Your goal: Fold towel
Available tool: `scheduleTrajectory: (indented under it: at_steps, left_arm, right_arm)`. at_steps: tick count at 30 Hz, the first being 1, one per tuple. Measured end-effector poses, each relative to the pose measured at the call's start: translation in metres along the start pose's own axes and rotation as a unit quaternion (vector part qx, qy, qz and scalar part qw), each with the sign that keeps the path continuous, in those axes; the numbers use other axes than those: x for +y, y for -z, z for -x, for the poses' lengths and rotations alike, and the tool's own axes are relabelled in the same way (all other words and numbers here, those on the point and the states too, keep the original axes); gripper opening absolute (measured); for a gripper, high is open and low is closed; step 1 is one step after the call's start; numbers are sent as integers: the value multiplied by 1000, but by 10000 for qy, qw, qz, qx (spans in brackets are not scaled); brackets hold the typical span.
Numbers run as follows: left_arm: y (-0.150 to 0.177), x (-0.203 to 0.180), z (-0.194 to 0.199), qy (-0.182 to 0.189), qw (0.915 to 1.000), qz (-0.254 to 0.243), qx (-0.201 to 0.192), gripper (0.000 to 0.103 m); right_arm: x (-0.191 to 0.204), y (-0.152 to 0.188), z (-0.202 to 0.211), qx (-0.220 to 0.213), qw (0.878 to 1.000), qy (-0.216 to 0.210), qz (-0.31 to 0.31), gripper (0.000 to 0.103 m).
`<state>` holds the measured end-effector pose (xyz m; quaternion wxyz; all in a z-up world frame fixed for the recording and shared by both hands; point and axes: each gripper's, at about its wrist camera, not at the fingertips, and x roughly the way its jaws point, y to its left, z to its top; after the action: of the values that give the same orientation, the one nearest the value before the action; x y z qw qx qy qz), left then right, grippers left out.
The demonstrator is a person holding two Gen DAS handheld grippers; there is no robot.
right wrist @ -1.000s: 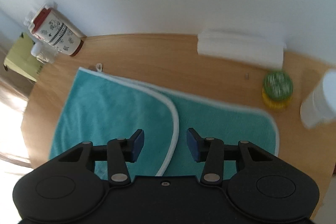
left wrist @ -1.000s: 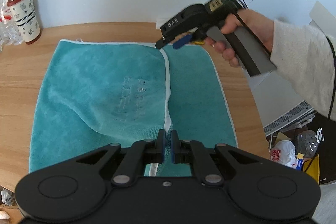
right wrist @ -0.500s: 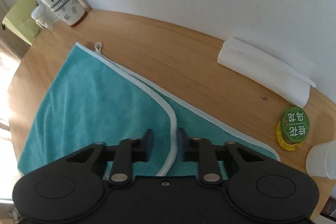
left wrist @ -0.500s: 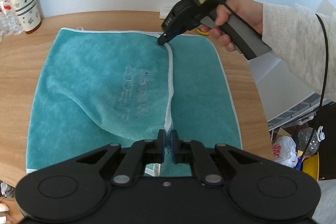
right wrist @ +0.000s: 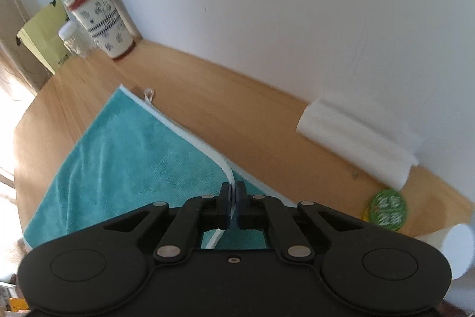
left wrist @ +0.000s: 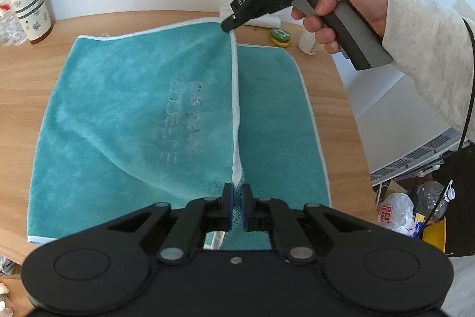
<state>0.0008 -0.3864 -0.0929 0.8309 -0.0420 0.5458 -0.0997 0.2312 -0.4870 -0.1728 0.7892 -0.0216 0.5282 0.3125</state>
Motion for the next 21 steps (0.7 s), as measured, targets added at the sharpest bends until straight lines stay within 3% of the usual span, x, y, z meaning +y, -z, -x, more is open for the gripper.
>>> scheduleTrajectory:
  at_steps: [9, 21]
  left_arm:
    - [-10, -31, 5, 446, 9988, -203, -53, 4]
    - [-14, -59, 6, 780, 9949, -642, 57, 4]
  right_arm:
    - [-21, -1, 34, -358, 9991, 90, -224, 2]
    - [-48, 21, 63, -402, 9978, 331, -418, 2]
